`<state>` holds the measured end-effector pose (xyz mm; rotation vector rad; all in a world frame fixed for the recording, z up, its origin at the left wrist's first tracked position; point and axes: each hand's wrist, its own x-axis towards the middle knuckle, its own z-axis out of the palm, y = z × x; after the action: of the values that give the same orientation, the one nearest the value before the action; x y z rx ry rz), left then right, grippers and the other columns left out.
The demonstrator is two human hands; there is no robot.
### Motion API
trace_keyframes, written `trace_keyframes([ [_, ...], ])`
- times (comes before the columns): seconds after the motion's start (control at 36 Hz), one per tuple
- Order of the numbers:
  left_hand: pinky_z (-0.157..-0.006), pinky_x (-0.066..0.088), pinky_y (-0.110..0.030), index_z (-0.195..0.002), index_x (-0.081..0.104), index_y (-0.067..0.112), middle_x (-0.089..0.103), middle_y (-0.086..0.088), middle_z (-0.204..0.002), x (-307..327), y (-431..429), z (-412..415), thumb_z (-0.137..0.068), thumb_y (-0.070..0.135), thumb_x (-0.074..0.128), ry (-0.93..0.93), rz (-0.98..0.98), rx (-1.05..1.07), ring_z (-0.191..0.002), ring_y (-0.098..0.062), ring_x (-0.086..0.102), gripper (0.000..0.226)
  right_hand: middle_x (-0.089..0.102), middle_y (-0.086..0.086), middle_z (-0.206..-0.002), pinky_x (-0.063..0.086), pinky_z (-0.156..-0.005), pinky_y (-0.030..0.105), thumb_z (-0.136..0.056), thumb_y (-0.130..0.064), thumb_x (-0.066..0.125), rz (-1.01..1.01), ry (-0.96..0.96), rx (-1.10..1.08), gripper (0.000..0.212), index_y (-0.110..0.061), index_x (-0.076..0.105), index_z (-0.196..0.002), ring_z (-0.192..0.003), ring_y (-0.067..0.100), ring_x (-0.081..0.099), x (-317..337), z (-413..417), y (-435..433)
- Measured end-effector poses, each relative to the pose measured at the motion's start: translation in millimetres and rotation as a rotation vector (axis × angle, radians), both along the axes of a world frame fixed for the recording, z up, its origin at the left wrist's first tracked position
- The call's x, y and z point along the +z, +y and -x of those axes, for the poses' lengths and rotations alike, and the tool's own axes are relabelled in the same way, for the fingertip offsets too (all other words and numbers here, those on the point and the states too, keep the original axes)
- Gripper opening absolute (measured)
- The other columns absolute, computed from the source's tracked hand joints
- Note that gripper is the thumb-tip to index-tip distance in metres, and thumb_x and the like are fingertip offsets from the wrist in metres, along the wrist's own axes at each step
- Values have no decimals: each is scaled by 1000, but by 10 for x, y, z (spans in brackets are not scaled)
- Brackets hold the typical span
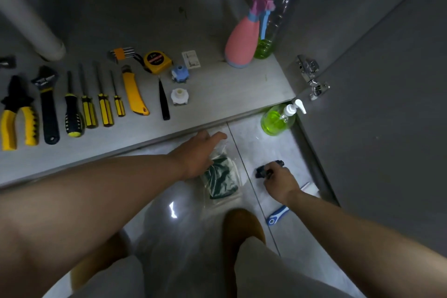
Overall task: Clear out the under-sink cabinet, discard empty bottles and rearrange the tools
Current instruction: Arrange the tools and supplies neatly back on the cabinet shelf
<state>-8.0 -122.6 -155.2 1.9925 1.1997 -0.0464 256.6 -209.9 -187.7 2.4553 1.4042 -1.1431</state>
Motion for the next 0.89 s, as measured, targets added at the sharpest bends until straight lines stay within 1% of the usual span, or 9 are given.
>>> trace_keyframes([
  [0.11,-101,48,-41,-154,28,39,38,-5,-142,-28,-8,-49,-91,15,69,-22,-55,-32,-124,-26,49,79,44,12,-111,45,-86,31,-93,-19,56,90,-51,14,61,-38,35,-147,-96,38,60,-67,-196,-136],
  [0.17,-108,45,-44,-157,27,36,34,-7,-152,-22,-24,-62,-91,19,70,6,-125,-65,-136,-28,42,80,36,9,-116,51,-91,38,-90,-23,62,10,-101,24,66,-42,33,-146,-99,38,60,-72,-197,-171],
  [0.22,-112,40,-46,-158,25,33,31,-7,-156,-2,-49,-73,-93,24,69,39,-192,-108,-142,-28,37,79,32,6,-118,53,-85,42,-86,-31,68,-76,-186,40,63,-41,35,-139,-104,37,57,-73,-175,-161],
  [0.36,-118,32,-39,-157,28,26,30,-4,-158,94,-107,-123,-97,27,63,48,-303,-143,-144,-24,33,70,32,9,-132,53,-84,45,-87,-36,71,-40,-199,92,79,-41,22,-148,-105,42,61,-143,-174,-65],
  [0.47,-113,32,-34,-150,40,22,39,-1,-150,164,-134,-193,-97,21,60,-49,-393,-143,-136,-20,38,57,39,14,-141,53,-88,43,-92,-38,65,-56,-214,157,62,-31,34,-145,-109,42,60,-203,-176,-23],
  [0.58,-107,39,-34,-139,50,21,47,1,-138,237,-97,-264,-97,19,59,-124,-397,-150,-127,-17,44,43,47,8,-135,47,-82,34,-82,-32,75,-102,-133,150,60,-24,45,-133,-108,37,60,-158,-173,-52],
  [0.72,-86,52,-33,-120,59,25,61,5,-112,334,-4,-373,-97,32,65,-273,-91,16,-100,-11,61,25,49,-7,-115,49,-75,35,-74,-37,74,-365,103,235,58,-35,46,-124,-97,23,59,121,-76,-68],
  [0.81,-83,56,-30,-123,62,26,71,5,-105,456,84,-478,-87,51,75,-310,238,212,-92,-11,71,46,45,-19,-107,56,-70,37,-69,-41,70,-499,208,290,58,-42,46,-122,-89,10,58,383,61,66],
  [0.89,-79,63,-36,-123,67,13,77,-9,-99,555,146,-498,-87,39,79,-433,440,294,-87,-22,76,46,47,-21,-112,57,-66,33,-71,-38,71,-590,259,369,58,-45,48,-124,-89,6,59,612,219,267],
])
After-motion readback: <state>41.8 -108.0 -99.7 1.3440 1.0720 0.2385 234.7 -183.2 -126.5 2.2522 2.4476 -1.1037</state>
